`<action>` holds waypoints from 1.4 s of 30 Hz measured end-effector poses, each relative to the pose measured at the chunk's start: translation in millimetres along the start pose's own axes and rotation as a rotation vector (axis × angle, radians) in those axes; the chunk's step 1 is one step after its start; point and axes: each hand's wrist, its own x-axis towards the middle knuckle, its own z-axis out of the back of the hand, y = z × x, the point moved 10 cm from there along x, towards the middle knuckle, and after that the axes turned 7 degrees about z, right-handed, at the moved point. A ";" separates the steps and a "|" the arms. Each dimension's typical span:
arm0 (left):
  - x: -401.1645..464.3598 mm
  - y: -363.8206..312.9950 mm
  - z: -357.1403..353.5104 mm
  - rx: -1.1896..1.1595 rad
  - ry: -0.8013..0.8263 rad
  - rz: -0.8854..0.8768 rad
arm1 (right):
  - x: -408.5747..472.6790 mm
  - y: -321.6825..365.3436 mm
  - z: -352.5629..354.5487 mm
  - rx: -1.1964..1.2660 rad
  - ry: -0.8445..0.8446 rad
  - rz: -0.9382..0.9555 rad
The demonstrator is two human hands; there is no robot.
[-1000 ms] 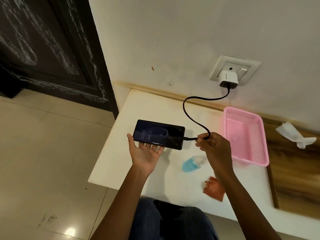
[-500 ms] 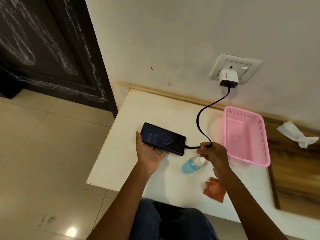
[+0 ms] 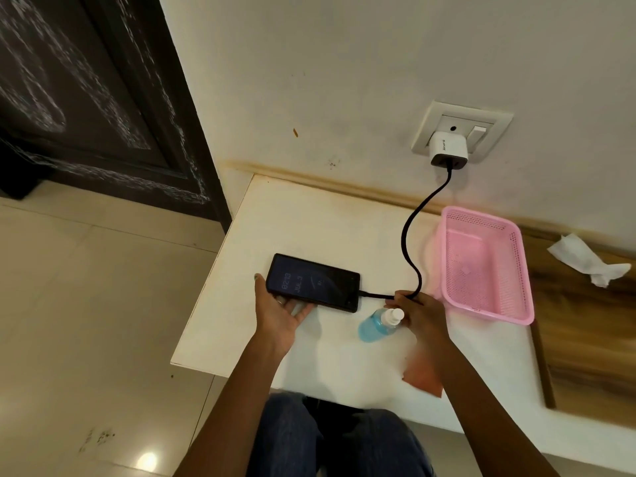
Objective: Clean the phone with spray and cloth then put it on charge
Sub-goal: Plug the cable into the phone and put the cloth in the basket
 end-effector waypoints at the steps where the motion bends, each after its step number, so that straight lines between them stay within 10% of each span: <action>1: -1.1 -1.3 3.6 -0.003 -0.012 -0.013 | -1.0 -0.5 -0.7 -0.024 0.007 0.011; 26: -18.2 -26.2 41.6 0.069 -0.302 -0.282 | -12.0 20.5 -13.5 -0.496 0.074 0.347; 42: -28.5 -25.2 39.4 0.159 -0.342 -0.332 | -16.5 11.2 -9.5 -0.256 0.123 0.308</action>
